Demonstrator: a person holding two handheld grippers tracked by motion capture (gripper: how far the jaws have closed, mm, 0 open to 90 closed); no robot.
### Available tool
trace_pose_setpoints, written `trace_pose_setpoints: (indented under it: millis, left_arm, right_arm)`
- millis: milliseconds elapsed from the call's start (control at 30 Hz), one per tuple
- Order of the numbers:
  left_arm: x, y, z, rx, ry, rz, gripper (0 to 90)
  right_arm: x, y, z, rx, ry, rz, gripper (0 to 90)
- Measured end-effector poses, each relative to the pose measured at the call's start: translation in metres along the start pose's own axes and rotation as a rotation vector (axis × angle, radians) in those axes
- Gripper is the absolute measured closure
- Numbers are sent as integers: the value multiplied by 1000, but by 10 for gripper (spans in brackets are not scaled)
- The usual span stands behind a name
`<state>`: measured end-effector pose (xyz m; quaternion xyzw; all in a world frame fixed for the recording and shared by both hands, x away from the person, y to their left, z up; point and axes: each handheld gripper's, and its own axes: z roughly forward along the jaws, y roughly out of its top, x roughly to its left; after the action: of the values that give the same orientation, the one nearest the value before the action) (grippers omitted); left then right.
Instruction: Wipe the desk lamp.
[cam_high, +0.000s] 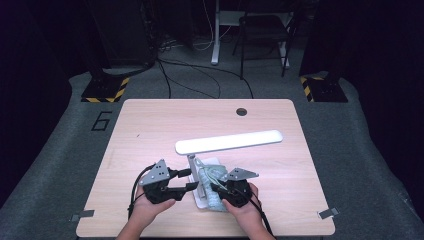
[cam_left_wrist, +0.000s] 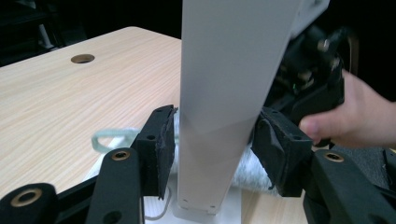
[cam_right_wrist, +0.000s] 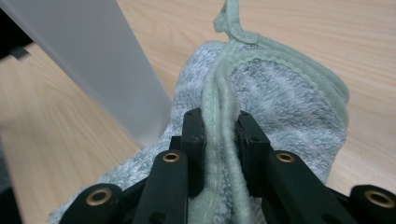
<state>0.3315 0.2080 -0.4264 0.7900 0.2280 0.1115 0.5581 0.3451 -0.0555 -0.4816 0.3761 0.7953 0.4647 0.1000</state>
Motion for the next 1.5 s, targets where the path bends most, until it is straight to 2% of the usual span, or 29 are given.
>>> trace_pose_setpoints:
  millis: [67, 133, 233, 333, 367, 500, 633, 767, 833, 867, 933, 967, 1000, 1033, 1100, 1133, 1167, 1233, 1300, 1333, 1367, 1400, 1433, 1500]
  left_arm:
    - [-2, 3, -5, 2, 10, 17, 514]
    - [-4, 3, -9, -15, 11, 5, 541]
    - [-3, 4, -14, 0, 34, 7, 580]
    - [-1, 1, -12, 1, 45, -12, 619]
    - [-1, 0, -10, -4, 54, -14, 623]
    - [2, -4, -8, 20, 61, -25, 624]
    - [3, -6, -6, 31, 75, -19, 622]
    - [2, -6, -6, 31, 75, -21, 619]
    - [2, -6, -5, 29, 76, -26, 619]
    - [2, -6, -5, 30, 77, -24, 619]
    - [2, -6, -5, 29, 77, -24, 619]
    - [2, -6, -5, 29, 78, -23, 617]
    - [2, -7, -5, 28, 78, -25, 616]
    - [2, -7, -5, 34, 77, -21, 615]
    - [3, -7, -5, 35, 80, -22, 613]
    - [2, -8, -4, 33, 77, -32, 612]
    - [3, -8, -4, 35, 79, -26, 612]
    - [2, -8, -4, 34, 84, -31, 612]
    - [2, -8, -4, 36, 87, -28, 613]
    - [2, -8, -4, 35, 86, -28, 612]
    - [2, -8, -5, 37, 85, -30, 612]
    - [3, -8, -5, 38, 86, -22, 612]
    - [3, -8, -5, 32, 90, -25, 613]
    - [4, -8, -6, 25, 90, -32, 614]
  right_arm:
    - [3, 8, -5, -17, 8, 4, 760]
    - [6, 12, -9, -33, 8, 10, 759]
    - [8, 16, -11, -50, 27, 31, 758]
    - [10, 13, -4, -34, 53, 53, 755]
    - [9, 12, -1, -31, 54, 39, 754]
    - [8, 6, 8, 4, 67, 57, 754]
    - [4, -1, 18, 32, 85, 80, 755]
    - [0, -7, 22, 32, 98, 92, 756]
    - [-1, -7, 22, 31, 95, 80, 756]
    - [1, -7, 23, 36, 78, 49, 757]
    - [6, -8, 26, 54, 14, -61, 759]
    - [8, -11, 28, 73, -3, -90, 762]
    - [7, -12, 28, 64, 2, -91, 762]
    - [5, -12, 28, 51, 8, -70, 762]
    - [5, -12, 28, 58, 10, -79, 763]
    - [7, -12, 28, 56, -3, -102, 763]
    - [10, -12, 29, 66, -29, -155, 765]
    - [12, -13, 31, 67, -59, -228, 765]
    - [12, -12, 31, 70, -55, -188, 766]
    - [10, -12, 31, 72, -38, -139, 768]
    - [7, -11, 30, 66, -15, -70, 770]
    - [2, -11, 29, 59, 30, 10, 773]
    - [0, -10, 29, 56, 52, 55, 775]
    - [-1, -8, 27, 39, 89, 92, 777]
